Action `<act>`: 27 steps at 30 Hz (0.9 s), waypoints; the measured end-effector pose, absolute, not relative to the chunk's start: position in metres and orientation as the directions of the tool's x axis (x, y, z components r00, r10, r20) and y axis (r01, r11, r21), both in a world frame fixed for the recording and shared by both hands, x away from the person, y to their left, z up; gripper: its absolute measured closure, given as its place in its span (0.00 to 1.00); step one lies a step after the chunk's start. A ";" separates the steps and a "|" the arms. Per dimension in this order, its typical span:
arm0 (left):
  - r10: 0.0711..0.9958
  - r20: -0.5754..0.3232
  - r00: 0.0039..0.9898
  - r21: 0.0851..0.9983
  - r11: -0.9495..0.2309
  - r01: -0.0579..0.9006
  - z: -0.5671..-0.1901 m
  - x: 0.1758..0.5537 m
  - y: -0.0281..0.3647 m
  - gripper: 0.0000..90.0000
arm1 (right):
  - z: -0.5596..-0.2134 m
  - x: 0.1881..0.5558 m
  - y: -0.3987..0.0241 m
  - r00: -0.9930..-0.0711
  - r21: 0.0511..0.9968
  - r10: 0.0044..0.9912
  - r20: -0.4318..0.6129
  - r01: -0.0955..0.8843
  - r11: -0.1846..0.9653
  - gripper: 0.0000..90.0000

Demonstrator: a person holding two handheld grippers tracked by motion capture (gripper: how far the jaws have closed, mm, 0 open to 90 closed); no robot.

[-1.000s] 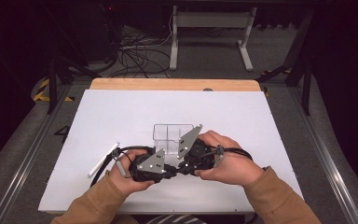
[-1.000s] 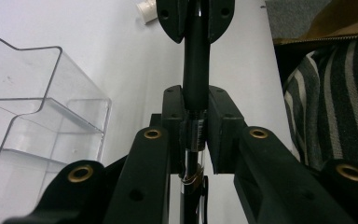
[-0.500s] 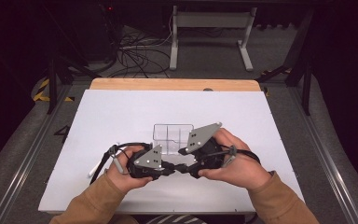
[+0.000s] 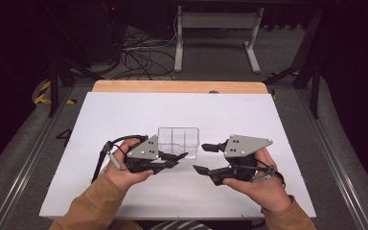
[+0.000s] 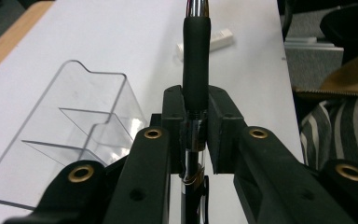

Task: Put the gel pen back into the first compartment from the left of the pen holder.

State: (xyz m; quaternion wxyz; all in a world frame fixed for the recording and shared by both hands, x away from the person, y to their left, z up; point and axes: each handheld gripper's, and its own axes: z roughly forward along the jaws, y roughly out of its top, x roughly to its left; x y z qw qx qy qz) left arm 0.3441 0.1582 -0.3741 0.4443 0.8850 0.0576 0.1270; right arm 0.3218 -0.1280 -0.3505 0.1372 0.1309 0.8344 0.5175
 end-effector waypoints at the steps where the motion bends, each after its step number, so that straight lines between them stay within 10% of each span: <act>1: 0.224 0.167 0.960 0.808 -0.589 -0.004 -0.373 0.345 0.159 0.88 | -0.354 0.322 -0.130 -0.926 0.901 0.367 -0.094 0.078 0.426 0.39; 27: 0.423 0.081 0.902 0.945 -0.320 0.065 -0.366 0.390 0.166 0.88 | -0.396 0.324 -0.144 -0.892 0.914 0.448 -0.052 0.138 0.382 0.38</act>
